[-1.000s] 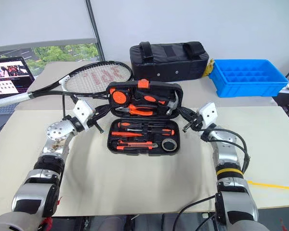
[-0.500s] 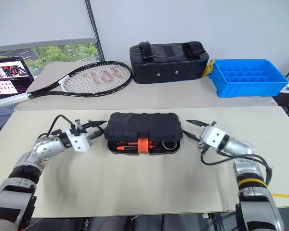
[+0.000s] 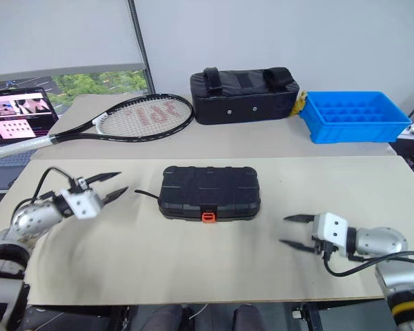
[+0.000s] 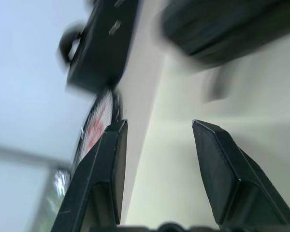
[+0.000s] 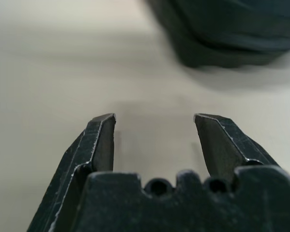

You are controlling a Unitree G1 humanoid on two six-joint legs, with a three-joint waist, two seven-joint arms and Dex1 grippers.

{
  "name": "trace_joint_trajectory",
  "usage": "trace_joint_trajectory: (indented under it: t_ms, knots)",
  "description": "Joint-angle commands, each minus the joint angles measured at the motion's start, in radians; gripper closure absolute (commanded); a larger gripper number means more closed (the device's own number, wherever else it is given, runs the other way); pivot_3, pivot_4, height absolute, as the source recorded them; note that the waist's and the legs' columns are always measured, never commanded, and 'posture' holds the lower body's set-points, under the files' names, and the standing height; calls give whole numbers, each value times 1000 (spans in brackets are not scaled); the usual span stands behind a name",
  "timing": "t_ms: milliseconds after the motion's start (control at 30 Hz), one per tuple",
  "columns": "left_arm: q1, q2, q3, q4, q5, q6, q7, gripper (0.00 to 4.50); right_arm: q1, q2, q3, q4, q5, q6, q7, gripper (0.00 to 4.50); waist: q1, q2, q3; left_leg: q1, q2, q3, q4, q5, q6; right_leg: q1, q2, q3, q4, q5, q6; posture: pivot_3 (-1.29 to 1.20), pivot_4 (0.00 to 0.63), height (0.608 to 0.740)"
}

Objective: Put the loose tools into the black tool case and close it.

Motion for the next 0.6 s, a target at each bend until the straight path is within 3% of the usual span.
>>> trace_joint_trajectory:
  t_ms: [33,233,467,600]
  knots:
    - [-62,-29,61,-167,-211,341,-191,2222,12,-3,23,-212,72,254,-59,1471,-6,-1,0,-2,0,0,1,0,0,-1,0,-1,0,0,0,0,150,729]
    - [-118,-84,19,-395,-253,506,-300,2222,-125,136,110,-259,24,468,-180,1471,-18,-4,1,-3,0,0,2,0,0,-2,4,2,-2,2,2,0,150,729]
    - [-126,-172,-37,-533,-218,553,-308,2222,-453,303,103,142,-304,245,-473,1471,-17,-4,1,-2,0,1,3,1,-1,-2,7,7,-1,3,2,0,150,729]
    - [-94,-188,-68,-543,-193,534,-319,2222,-593,388,2,288,-308,203,-639,1471,-21,-3,1,-2,0,2,2,1,-2,-5,8,8,-1,3,1,0,150,729]
